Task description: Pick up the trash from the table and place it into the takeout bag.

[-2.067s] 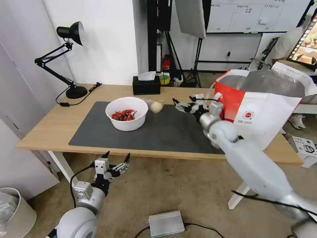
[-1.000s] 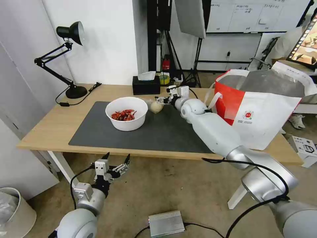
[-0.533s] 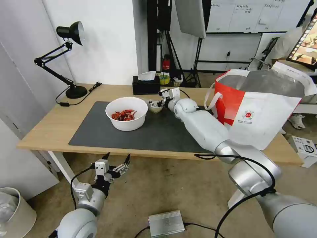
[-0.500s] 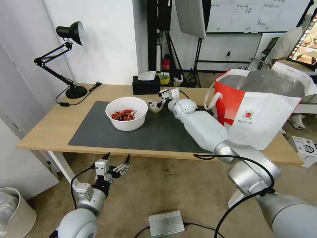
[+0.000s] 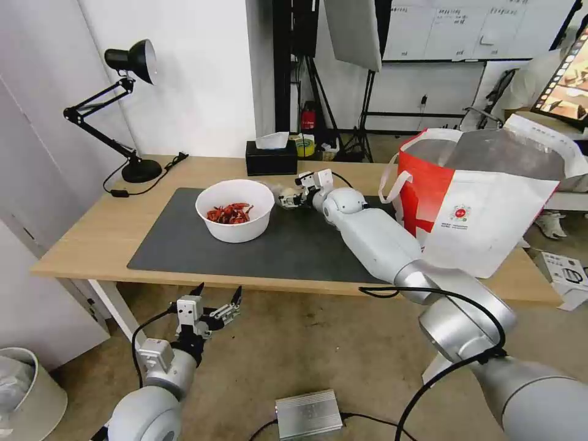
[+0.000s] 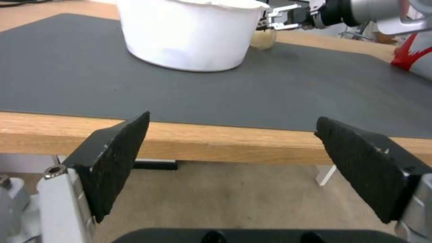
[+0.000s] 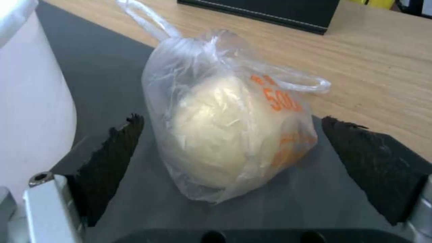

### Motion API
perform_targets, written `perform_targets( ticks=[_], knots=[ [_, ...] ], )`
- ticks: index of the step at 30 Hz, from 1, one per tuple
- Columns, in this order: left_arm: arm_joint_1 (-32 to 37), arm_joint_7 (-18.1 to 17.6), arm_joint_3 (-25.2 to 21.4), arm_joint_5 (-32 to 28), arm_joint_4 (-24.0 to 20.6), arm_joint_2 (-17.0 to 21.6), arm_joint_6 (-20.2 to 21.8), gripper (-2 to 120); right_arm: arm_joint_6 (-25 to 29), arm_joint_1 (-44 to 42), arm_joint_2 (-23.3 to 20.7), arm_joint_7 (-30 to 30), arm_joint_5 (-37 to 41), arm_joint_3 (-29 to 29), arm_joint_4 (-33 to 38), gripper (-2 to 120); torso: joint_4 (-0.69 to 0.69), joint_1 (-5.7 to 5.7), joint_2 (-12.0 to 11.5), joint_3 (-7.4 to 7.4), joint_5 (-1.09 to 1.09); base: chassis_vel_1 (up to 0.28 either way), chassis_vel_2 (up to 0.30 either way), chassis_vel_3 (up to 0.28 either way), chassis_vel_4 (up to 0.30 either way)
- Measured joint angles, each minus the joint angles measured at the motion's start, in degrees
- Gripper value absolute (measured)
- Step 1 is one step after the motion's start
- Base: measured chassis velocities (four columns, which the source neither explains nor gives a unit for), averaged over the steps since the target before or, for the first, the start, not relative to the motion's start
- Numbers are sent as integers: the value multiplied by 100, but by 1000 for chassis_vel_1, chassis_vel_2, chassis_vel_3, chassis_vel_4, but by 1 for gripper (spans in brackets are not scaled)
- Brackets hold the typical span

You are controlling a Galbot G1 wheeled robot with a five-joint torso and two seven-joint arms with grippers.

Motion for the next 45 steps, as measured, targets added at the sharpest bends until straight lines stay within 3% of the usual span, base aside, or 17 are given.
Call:
perform_targets(
  ticks=[6, 10, 34, 45],
  knots=[
    [7, 0, -9, 0, -23, 0, -2, 100, 10, -3, 51, -12, -75, 3, -81, 100, 0, 0, 0, 0, 0, 0, 0, 0, 0],
    [31, 0, -24, 0, -44, -4, -5, 100, 17, -13, 79, -16, -108, 9, -140, 93, 0, 0, 0, 0, 0, 0, 0, 0, 0],
    [122, -8, -57, 46, -92, -45, -25, 100, 50, -165, -64, 68, -178, 8, 52, 5, 0, 0, 0, 0, 0, 0, 0, 0, 0],
    [107, -15, -37, 45, -93, -26, -27, 100, 32, -284, -421, 332, -24, -29, 836, 1, 1, 0, 0, 0, 1, 0, 0, 0, 0]
  ],
)
